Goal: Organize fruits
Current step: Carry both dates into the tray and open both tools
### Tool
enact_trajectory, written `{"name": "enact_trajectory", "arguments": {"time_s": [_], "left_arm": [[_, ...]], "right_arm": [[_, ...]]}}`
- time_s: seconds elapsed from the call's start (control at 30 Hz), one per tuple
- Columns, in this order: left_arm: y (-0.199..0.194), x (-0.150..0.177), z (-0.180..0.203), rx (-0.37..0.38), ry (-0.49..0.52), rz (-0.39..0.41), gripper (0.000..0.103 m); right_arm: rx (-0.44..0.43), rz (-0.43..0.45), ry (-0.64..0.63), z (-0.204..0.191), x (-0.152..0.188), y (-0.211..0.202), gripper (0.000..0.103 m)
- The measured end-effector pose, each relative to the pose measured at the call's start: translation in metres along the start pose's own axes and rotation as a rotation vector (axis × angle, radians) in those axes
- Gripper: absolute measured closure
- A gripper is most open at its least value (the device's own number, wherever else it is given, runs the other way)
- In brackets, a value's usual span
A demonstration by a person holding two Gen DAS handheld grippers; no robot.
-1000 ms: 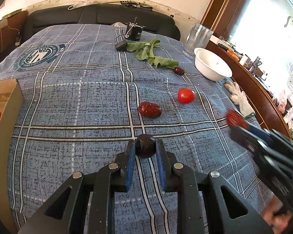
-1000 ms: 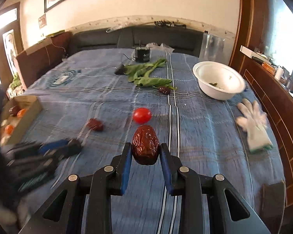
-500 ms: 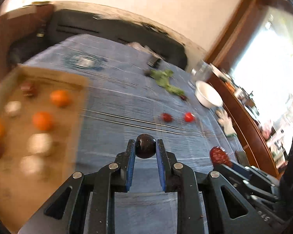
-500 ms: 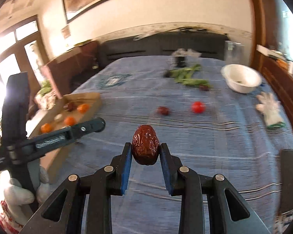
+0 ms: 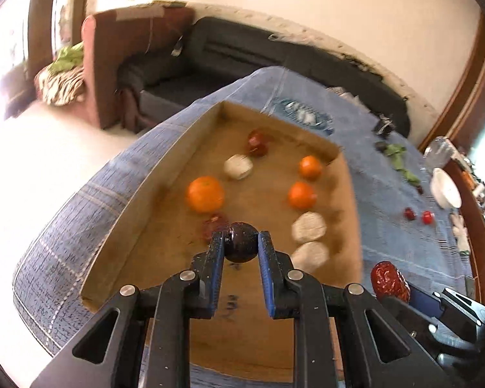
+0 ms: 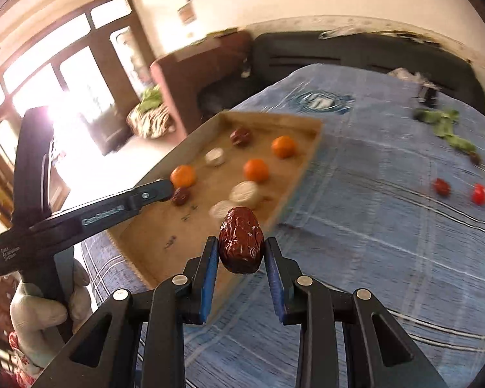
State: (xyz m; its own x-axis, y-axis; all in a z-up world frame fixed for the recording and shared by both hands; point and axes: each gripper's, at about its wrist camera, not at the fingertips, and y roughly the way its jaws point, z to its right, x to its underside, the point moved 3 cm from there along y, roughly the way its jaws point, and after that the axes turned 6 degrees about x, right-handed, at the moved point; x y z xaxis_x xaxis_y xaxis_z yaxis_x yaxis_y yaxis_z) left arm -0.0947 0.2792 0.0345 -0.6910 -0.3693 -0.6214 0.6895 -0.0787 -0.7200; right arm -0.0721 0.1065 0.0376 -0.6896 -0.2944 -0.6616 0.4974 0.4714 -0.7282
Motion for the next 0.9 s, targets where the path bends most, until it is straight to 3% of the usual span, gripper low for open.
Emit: {"name": "enact_trajectory", "arguments": {"time_s": [0.1,0.6,0.67,0.77,0.83,0.9], "left_arm": [[0.01,0.002,-0.01,-0.033,-0.008,-0.019,0.082],[0.025,0.005,-0.026,-0.038,-0.06,-0.041,0.082],[0.022,0.005,-0.025,-0.037,-0.058,-0.038,0.079],[0.012,0.004,-0.023,-0.036,-0.051,-0.016,0.063],[0.005,0.002,-0.02,-0.045,-0.038,0.006,0.06],[-0.004,-0.001,-0.017,-0.061,-0.021,0.035,0.055]], "right_arm": [[-0.005,-0.028,-0.031,-0.013,-0.002,0.018,0.071],[0.009,-0.1,-0.098,-0.036,-0.005,0.068,0.07],[0.017,-0.098,-0.107,-0.038,-0.007,0.072,0.07],[0.025,-0.092,-0.112,-0.04,-0.007,0.075,0.068],[0.03,-0.075,-0.114,-0.04,-0.008,0.071,0.056],[0.036,-0.043,-0.112,-0.041,-0.008,0.061,0.052]]}}
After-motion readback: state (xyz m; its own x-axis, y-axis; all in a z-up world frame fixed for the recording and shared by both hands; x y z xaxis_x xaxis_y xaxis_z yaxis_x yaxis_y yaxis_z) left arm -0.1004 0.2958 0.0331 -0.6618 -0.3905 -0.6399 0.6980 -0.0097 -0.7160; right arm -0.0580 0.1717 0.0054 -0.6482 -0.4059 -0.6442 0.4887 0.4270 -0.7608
